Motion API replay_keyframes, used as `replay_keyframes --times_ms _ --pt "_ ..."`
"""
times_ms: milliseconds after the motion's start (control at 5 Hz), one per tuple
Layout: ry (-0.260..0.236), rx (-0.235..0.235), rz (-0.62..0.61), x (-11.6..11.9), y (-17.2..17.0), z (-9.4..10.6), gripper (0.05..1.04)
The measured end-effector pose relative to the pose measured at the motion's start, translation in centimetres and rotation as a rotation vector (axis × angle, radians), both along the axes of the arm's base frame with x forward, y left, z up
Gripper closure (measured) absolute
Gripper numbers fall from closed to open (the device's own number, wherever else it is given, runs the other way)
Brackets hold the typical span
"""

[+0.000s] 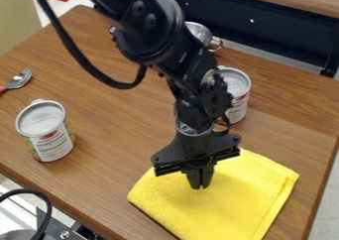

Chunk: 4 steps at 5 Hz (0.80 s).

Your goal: Move the yellow cloth to the bottom right corner of the table

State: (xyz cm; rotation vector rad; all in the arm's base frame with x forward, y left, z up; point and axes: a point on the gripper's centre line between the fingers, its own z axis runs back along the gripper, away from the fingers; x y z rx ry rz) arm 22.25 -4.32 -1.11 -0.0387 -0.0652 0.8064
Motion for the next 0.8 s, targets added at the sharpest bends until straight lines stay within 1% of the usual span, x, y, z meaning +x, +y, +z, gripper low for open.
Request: replay_keyframes --times_ms 200,400,600,800 --pt "-0.031 -0.003 0.003 0.5 0.7 -0.1 1.031" --pt "-0.031 0.000 0.012 0.6 1.5 -0.6 1.031" --pt "-0.021 0.016 0.011 1.1 2.9 -0.5 1.031" --pt "0.006 0.034 -0.002 1.6 4.4 -0.2 1.031"
